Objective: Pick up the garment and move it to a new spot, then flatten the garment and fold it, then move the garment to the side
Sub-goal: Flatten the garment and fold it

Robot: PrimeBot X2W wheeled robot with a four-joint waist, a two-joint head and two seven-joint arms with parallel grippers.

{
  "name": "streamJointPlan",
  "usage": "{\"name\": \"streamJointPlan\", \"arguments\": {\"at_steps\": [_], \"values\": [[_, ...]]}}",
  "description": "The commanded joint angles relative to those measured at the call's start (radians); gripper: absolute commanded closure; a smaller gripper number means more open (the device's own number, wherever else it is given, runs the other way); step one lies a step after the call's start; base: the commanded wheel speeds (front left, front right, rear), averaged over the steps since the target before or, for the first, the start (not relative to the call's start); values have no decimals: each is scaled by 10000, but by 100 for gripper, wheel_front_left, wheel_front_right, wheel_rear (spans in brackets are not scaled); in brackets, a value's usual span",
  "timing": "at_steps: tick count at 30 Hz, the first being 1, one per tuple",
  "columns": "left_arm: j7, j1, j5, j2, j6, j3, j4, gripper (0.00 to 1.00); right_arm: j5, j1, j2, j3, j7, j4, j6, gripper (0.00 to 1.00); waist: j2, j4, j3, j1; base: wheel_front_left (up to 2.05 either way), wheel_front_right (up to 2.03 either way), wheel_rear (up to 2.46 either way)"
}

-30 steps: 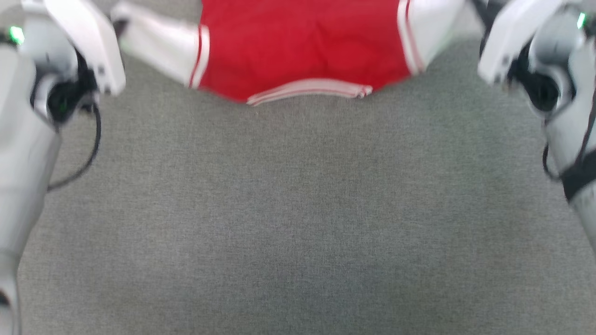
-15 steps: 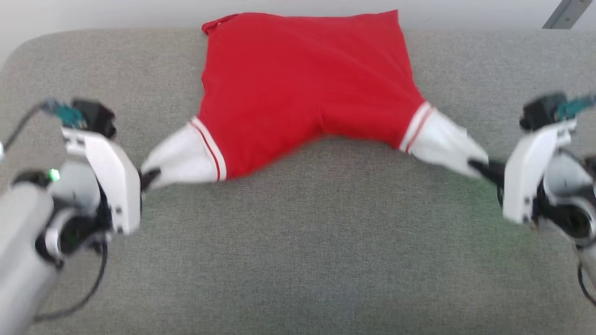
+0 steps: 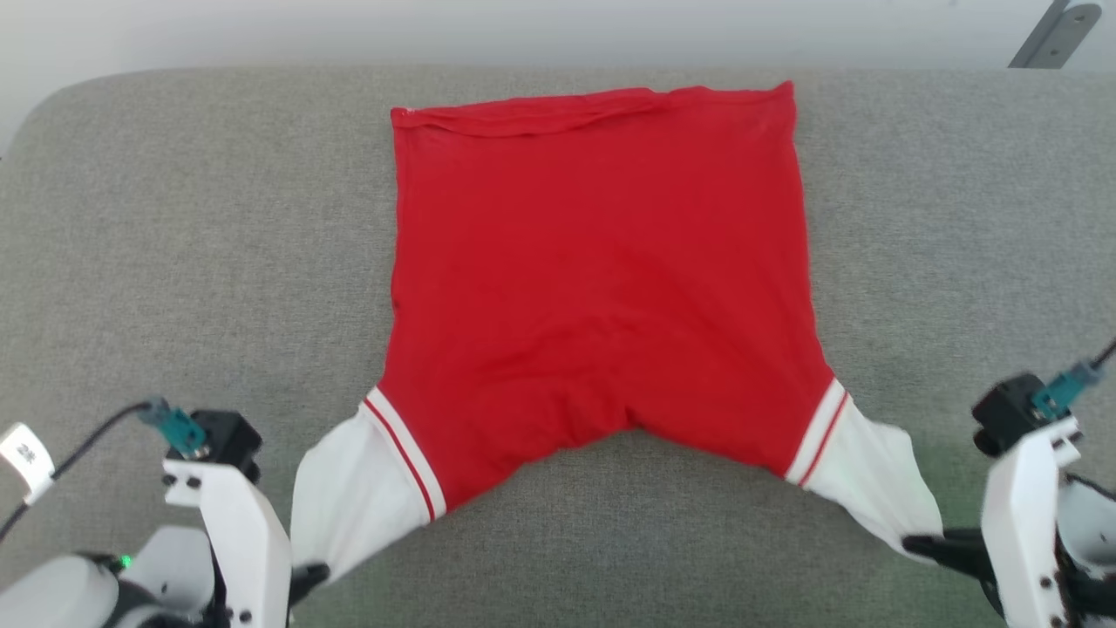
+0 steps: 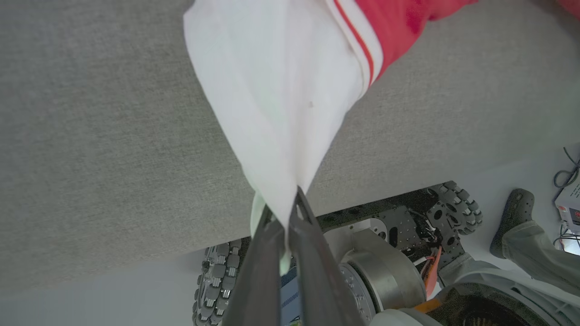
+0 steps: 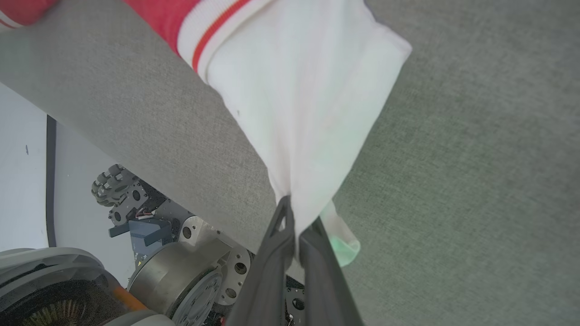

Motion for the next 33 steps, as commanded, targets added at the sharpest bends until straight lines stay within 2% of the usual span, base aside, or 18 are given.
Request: {"name": "streamJointPlan", "arguments": {"at_steps": [1,5,8,9,10,11,16,22,28,33], "values": [[-7,183,-19,46,115,12,-132,100,-22,248,-34,-170,176,-215,-3,100,0,30,27,0,0,0,0],[-100,511,-28,105,253,-93,-465,100,-512,982,357,-704,474,-773,-3,100,0,121,146,0,0,0,0],[-254,568,-13,-63,177,-95,-366,100,-1198,1123,745,-929,266,-816,-3,100,0,170,249,0,0,0,0],[-335,530,0,-141,105,-72,-319,100,-1437,1111,889,-890,139,-759,-3,97,0,177,286,0,0,0,0],[-405,489,-12,-206,80,-43,-250,100,-1707,1072,992,-825,0,-688,-3,73,0,185,322,0,0,0,0],[-442,449,-25,-259,23,-36,-188,100,-1960,1006,1066,-788,-173,-603,-3,0,0,187,352,0,0,0,0],[-834,232,55,-574,-261,93,62,100,-2721,721,1241,-662,-538,-451,-3,0,0,185,452,0,0,0,0],[-1361,131,152,-774,-531,301,228,100,-2927,484,1347,-1328,-679,-1509,-3,0,0,174,665,0,0,0,0],[-1682,-123,337,-1018,-803,357,279,100,-3598,-357,2152,-2511,-968,-2476,-3,0,0,317,1113,0,0,0,0],[-1722,-623,513,-1331,-1068,276,371,100,-4429,-1981,2701,-2927,-1721,-2054,-3,0,0,647,1591,0,0,0,0]]}}
